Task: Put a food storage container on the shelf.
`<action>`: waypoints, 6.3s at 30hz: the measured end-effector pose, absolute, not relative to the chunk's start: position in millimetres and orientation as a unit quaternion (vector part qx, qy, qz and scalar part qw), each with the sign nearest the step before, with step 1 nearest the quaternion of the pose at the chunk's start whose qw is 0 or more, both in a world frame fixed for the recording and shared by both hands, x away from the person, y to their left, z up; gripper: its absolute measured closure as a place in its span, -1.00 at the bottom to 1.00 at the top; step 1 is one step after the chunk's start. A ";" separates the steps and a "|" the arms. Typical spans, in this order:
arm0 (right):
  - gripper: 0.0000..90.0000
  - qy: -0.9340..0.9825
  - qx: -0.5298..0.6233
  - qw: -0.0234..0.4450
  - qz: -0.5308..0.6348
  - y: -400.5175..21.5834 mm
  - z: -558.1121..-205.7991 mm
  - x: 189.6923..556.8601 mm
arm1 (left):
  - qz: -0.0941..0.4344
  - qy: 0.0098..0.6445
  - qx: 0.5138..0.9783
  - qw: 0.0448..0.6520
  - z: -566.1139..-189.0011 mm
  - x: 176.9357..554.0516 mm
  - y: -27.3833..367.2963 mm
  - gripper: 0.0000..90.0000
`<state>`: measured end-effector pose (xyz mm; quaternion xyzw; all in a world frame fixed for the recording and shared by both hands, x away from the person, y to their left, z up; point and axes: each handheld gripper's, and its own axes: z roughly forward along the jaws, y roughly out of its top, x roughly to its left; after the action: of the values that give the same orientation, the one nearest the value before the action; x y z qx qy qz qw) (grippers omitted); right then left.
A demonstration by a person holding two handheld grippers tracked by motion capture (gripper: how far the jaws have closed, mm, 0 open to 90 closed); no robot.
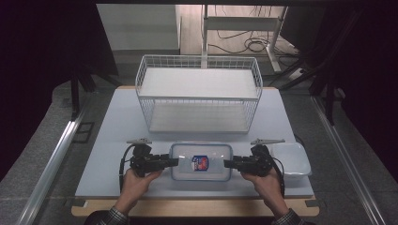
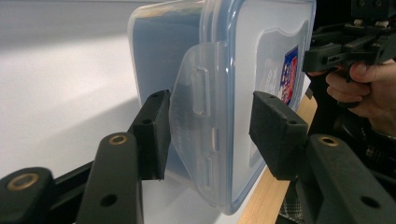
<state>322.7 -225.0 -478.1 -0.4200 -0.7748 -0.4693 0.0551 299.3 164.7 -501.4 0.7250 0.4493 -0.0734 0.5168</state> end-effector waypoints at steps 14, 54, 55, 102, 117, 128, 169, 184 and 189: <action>0.18 -0.778 -0.399 0.027 -0.484 -219.9 -455.2 326.6 | -0.053 0.435 0.724 0.532 -481.6 304.2 169.7 0.10; 0.17 -0.764 -0.373 -0.016 -0.527 -208.0 -356.6 368.3 | 0.008 0.416 0.715 0.563 -376.7 342.1 180.4 0.10; 0.17 -0.763 -0.372 -0.017 -0.529 -207.3 -353.7 370.0 | 0.010 0.414 0.714 0.564 -373.7 343.5 180.8 0.10; 0.14 -0.726 -0.403 -0.025 -0.557 -199.1 -300.3 458.2 | 0.026 0.428 0.692 0.581 -320.3 430.6 185.7 0.08; 0.16 -0.739 -0.407 -0.069 -0.532 -189.8 -299.3 460.7 | 0.046 0.434 0.693 0.573 -320.7 433.2 182.4 0.06; 0.20 -0.747 -0.417 -0.084 -0.510 -184.7 -305.9 463.4 | 0.053 0.445 0.696 0.562 -321.1 441.0 182.3 -0.06; 0.02 -0.731 -0.407 -0.122 -0.534 -189.4 -300.7 452.2 | 0.112 0.429 0.705 0.554 -325.2 426.0 181.9 -0.23; -0.53 -0.765 -0.364 -0.144 -0.511 -201.9 -324.6 415.1 | 0.124 0.380 0.756 0.518 -353.6 374.2 176.0 -0.57; -0.68 -0.773 -0.351 -0.153 -0.506 -203.4 -333.5 397.5 | 0.122 0.367 0.761 0.520 -364.6 354.7 171.7 -0.67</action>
<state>397.5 -203.4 -333.5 -0.3508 -0.7733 -0.5056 -0.1526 354.7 171.7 -364.6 0.7612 0.3673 0.1224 0.5203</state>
